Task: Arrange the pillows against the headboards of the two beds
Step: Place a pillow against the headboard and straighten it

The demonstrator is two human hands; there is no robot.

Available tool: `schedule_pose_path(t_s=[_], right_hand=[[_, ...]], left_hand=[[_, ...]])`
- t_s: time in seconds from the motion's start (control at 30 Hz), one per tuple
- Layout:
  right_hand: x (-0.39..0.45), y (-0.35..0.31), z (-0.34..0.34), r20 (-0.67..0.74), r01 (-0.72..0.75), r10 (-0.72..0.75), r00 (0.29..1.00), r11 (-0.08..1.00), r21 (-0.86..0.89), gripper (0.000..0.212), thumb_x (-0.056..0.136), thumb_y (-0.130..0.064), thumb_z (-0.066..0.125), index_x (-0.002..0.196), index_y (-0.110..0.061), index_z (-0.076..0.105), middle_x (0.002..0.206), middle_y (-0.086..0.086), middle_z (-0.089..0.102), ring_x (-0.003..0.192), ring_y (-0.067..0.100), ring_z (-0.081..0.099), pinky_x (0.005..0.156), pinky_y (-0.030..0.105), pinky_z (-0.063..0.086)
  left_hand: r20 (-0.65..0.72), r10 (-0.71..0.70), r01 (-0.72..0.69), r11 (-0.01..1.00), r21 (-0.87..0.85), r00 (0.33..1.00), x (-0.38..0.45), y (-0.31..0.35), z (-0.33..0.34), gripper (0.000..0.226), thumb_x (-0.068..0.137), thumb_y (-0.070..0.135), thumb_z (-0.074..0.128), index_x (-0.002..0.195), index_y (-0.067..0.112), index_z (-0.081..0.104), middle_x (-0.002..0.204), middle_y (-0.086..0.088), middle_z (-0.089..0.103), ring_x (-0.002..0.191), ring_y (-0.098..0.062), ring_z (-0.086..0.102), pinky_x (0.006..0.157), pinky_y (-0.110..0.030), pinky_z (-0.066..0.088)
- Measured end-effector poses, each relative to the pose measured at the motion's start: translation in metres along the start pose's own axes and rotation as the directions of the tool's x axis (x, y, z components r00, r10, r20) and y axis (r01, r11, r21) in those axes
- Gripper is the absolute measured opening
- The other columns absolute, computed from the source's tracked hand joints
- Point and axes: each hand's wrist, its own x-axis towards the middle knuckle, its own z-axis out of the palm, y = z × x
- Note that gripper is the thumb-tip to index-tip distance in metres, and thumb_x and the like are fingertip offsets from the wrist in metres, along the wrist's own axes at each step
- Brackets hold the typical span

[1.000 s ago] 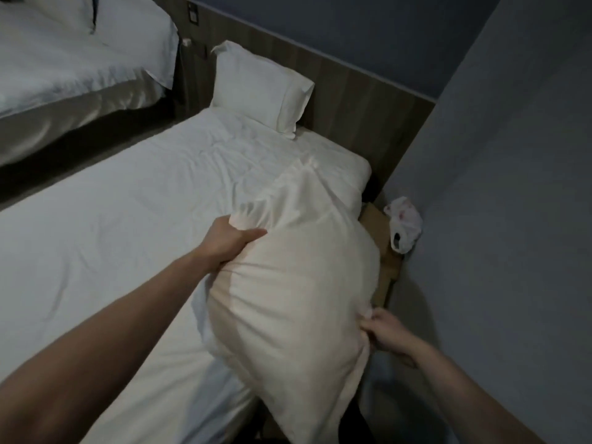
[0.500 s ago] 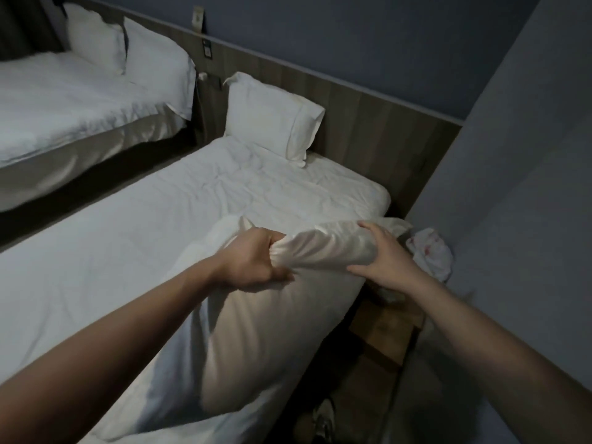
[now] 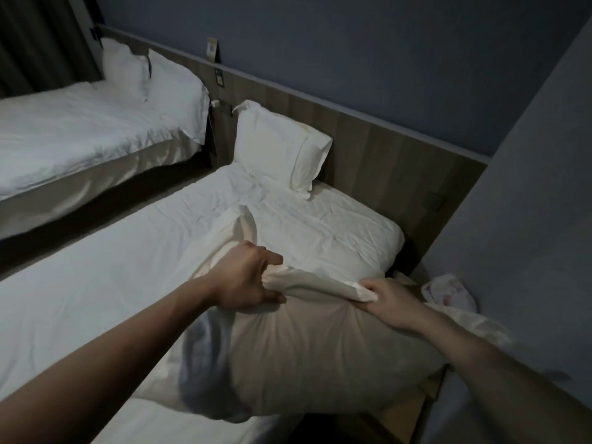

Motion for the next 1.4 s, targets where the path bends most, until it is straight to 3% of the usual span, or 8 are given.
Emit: schedule_pose_path(t_s=[0.1, 0.27, 0.4, 0.5, 0.6, 0.8, 0.93, 1.4], right_hand=[[0.024, 0.004, -0.011, -0.066, 0.014, -0.01, 0.998, 0.999, 0.046, 0.035, 0.086, -0.046, 0.073, 0.072, -0.017, 0.061, 0.065, -0.008, 0.061, 0.064, -0.001, 0.056, 0.059, 0.031, 0.038], [0.056, -0.01, -0.02, -0.161, 0.085, -0.068, 0.985, 0.991, 0.101, 0.04, 0.086, -0.045, 0.075, 0.068, -0.011, 0.065, 0.063, 0.002, 0.065, 0.061, -0.003, 0.054, 0.057, 0.026, 0.036], [0.086, -0.01, -0.041, -0.201, 0.098, -0.081, 0.976, 0.992, 0.077, 0.038, 0.086, -0.041, 0.079, 0.062, -0.016, 0.064, 0.059, 0.002, 0.065, 0.056, -0.001, 0.055, 0.054, 0.024, 0.035], [0.107, 0.003, -0.073, -0.223, 0.047, -0.031, 0.974, 0.997, 0.065, 0.043, 0.084, -0.038, 0.082, 0.052, -0.027, 0.057, 0.051, -0.007, 0.056, 0.051, 0.0, 0.051, 0.051, 0.024, 0.031], [0.128, 0.03, -0.109, -0.276, -0.03, 0.043, 0.96, 0.998, 0.052, 0.036, 0.082, -0.037, 0.083, 0.059, -0.016, 0.065, 0.057, 0.004, 0.063, 0.053, -0.002, 0.049, 0.053, 0.028, 0.034], [0.178, 0.093, -0.156, -0.294, -0.169, 0.186, 0.938, 0.982, 0.081, 0.046, 0.08, -0.04, 0.085, 0.05, -0.023, 0.056, 0.048, -0.012, 0.05, 0.046, -0.005, 0.044, 0.047, 0.02, 0.03], [0.229, 0.14, -0.177, -0.272, -0.186, 0.221, 0.937, 0.971, 0.148, 0.059, 0.082, -0.036, 0.086, 0.047, -0.024, 0.04, 0.045, -0.015, 0.031, 0.045, -0.003, 0.032, 0.045, 0.021, 0.023], [0.413, 0.286, -0.219, -0.176, -0.261, 0.357, 0.917, 0.874, 0.411, 0.056, 0.088, -0.036, 0.08, 0.05, -0.02, 0.041, 0.046, -0.012, 0.036, 0.044, -0.002, 0.035, 0.047, 0.022, 0.027]], left_hand=[[0.089, -0.037, 0.032, 0.998, 0.056, 0.995, 0.033, -0.03, 0.0, 0.043, 0.061, 0.056, 0.081, 0.066, 0.025, 0.051, 0.06, 0.01, 0.054, 0.057, -0.011, 0.05, 0.06, -0.019, 0.03], [0.261, -0.13, 0.111, 0.99, 0.087, 0.957, 0.081, -0.083, 0.014, 0.046, 0.068, 0.05, 0.081, 0.102, 0.033, 0.056, 0.122, 0.014, 0.06, 0.099, -0.018, 0.067, 0.077, -0.031, 0.046], [0.471, -0.259, 0.215, 0.965, 0.147, 0.843, 0.131, -0.1, 0.015, 0.069, 0.079, 0.043, 0.08, 0.138, 0.026, 0.049, 0.132, 0.006, 0.067, 0.114, -0.023, 0.064, 0.086, -0.03, 0.042], [0.422, -0.263, 0.173, 0.955, 0.24, 0.868, 0.175, -0.113, 0.008, 0.049, 0.079, 0.052, 0.077, 0.119, 0.024, 0.067, 0.117, 0.0, 0.074, 0.108, -0.024, 0.066, 0.08, -0.029, 0.044], [0.255, -0.227, 0.164, 0.956, 0.244, 0.94, 0.217, -0.126, 0.002, 0.032, 0.084, 0.052, 0.072, 0.097, 0.024, 0.075, 0.102, 0.003, 0.075, 0.103, -0.024, 0.069, 0.08, -0.033, 0.054], [0.002, -0.256, 0.254, 0.959, 0.126, 0.967, 0.312, -0.136, 0.018, 0.025, 0.095, 0.049, 0.061, 0.103, 0.03, 0.076, 0.114, -0.001, 0.075, 0.109, -0.029, 0.068, 0.081, -0.036, 0.051], [0.052, -0.297, 0.299, 0.954, -0.02, 0.953, 0.387, -0.152, 0.041, 0.04, 0.1, 0.046, 0.053, 0.065, 0.027, 0.049, 0.091, -0.009, 0.072, 0.093, -0.036, 0.068, 0.069, -0.035, 0.043], [0.114, -0.316, 0.307, 0.948, 0.084, 0.942, 0.639, -0.203, 0.082, 0.036, 0.096, 0.044, 0.04, 0.074, 0.021, 0.057, 0.093, -0.003, 0.072, 0.094, -0.032, 0.067, 0.068, -0.034, 0.041]])
